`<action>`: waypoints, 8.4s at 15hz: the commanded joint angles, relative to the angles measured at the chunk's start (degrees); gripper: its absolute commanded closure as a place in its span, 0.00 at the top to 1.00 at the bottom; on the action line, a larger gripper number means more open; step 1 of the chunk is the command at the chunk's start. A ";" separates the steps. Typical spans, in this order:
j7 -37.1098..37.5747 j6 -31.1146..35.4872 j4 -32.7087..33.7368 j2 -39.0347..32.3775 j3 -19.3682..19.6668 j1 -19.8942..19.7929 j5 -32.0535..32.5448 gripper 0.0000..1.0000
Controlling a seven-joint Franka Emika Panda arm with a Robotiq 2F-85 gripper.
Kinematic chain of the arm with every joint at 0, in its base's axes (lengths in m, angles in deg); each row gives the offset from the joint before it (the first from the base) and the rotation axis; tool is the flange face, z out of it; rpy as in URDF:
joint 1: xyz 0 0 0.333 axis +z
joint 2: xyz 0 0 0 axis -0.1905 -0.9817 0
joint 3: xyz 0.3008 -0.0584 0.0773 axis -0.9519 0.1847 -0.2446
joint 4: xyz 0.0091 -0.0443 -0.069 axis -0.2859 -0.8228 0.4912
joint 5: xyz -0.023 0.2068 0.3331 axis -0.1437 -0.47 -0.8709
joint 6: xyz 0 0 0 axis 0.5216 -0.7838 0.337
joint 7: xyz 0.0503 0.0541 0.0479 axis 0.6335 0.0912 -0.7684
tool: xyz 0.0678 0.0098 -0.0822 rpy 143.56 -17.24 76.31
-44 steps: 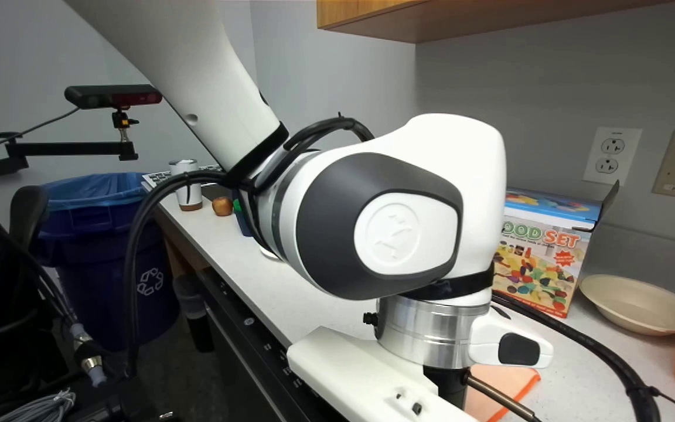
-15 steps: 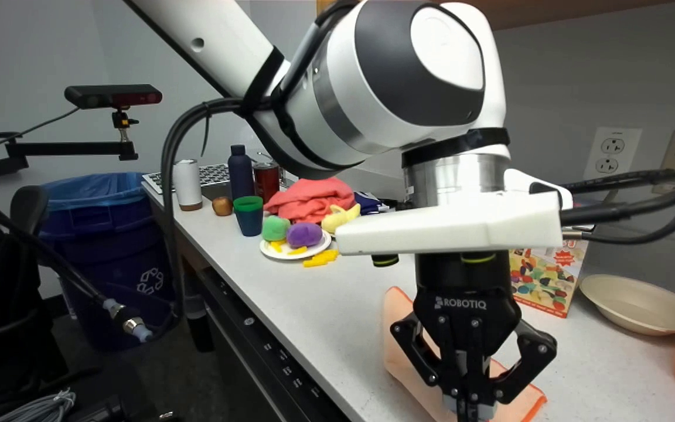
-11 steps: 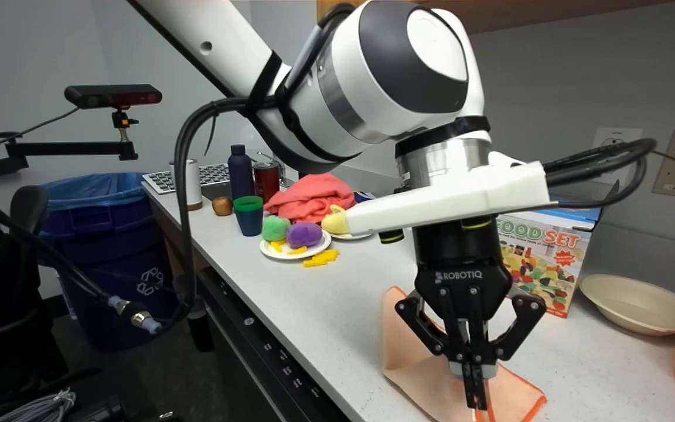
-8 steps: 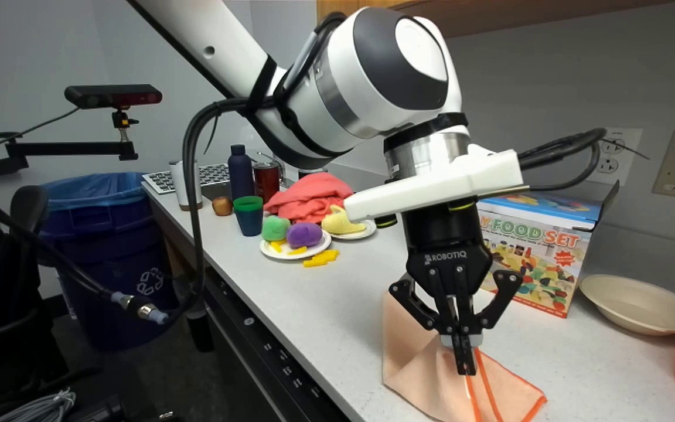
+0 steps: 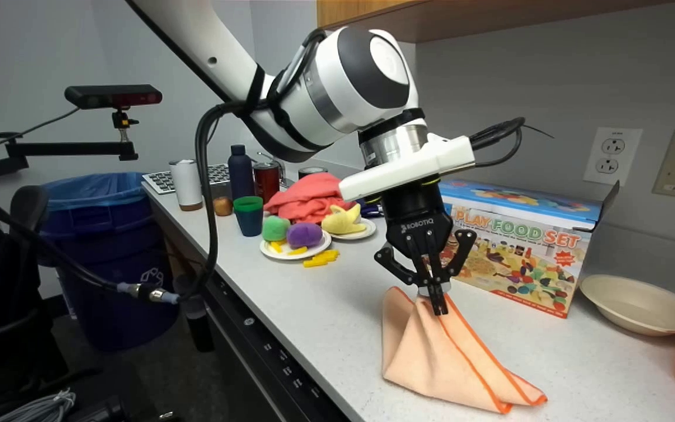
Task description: Fold the cloth on the counter
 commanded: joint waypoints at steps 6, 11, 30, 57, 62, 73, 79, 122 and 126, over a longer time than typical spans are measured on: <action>-5.21 10.77 2.71 -6.45 1.27 -0.67 1.83 0.01; -6.45 14.78 3.07 -8.60 0.76 -0.27 1.01 0.01; -8.79 16.48 5.93 -12.73 -4.08 2.21 -2.57 0.42; -7.83 16.16 6.89 -9.13 -5.04 2.88 -19.37 1.00; -7.86 17.31 5.65 -9.87 -4.95 2.25 -21.21 1.00; -6.90 17.92 3.43 -12.37 -4.84 2.59 -20.62 1.00; -6.72 18.18 4.09 -13.37 -6.32 2.74 -23.65 0.54; -23.23 15.36 2.79 -6.67 -1.94 0.98 -31.38 0.01; -23.87 18.23 2.65 -7.79 -3.27 0.51 -31.81 0.38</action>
